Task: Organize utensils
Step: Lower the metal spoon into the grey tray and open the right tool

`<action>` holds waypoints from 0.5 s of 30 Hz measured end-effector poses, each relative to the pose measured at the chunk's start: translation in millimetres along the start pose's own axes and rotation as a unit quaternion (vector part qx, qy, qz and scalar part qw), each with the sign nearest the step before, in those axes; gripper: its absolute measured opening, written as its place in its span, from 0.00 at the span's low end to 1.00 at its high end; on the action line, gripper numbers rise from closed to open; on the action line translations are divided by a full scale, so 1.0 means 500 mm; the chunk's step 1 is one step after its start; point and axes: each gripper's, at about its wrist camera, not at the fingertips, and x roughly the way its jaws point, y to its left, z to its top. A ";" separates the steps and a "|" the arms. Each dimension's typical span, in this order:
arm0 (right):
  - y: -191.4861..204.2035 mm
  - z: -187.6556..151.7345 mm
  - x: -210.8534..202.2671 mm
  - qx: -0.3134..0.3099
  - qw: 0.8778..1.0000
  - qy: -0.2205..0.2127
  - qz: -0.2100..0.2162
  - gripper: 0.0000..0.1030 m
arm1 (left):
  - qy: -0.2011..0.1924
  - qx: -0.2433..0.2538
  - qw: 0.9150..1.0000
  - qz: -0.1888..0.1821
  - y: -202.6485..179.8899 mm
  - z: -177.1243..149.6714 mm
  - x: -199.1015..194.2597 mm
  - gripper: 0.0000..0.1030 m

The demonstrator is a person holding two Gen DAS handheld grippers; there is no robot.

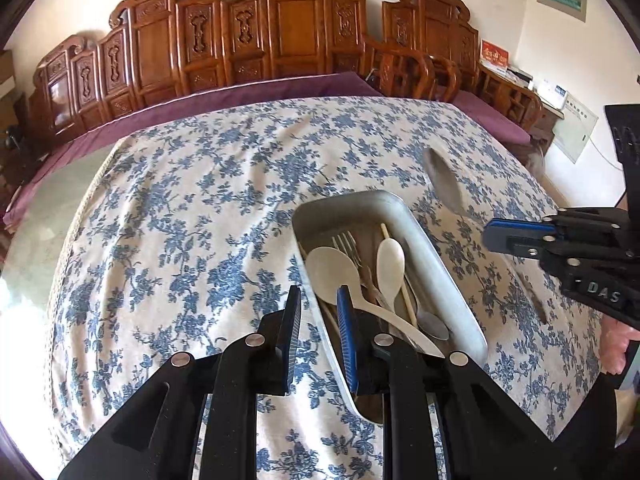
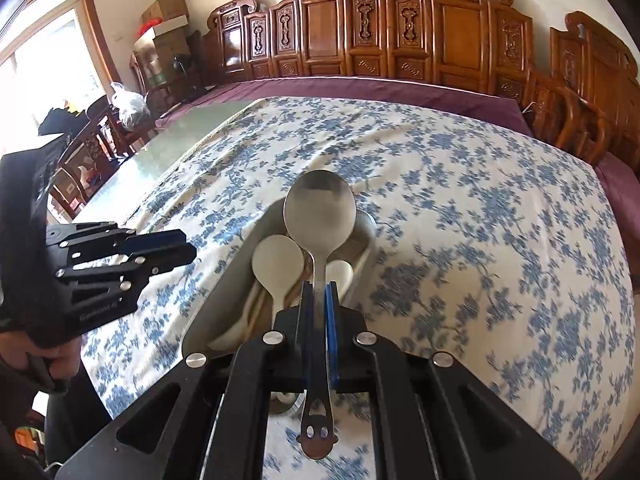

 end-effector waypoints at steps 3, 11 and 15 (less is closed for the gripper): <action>0.016 0.018 0.021 -0.003 1.000 0.001 0.000 0.07 | -0.007 -0.004 1.000 0.004 0.012 0.002 -0.009 0.17; 0.025 0.032 0.066 0.015 1.000 0.006 0.006 0.07 | -0.018 -0.007 1.000 0.017 0.030 0.001 -0.029 0.17; 0.027 0.021 0.092 0.027 1.000 0.014 0.007 0.07 | -0.022 -0.014 0.999 0.020 0.037 -0.002 -0.039 0.17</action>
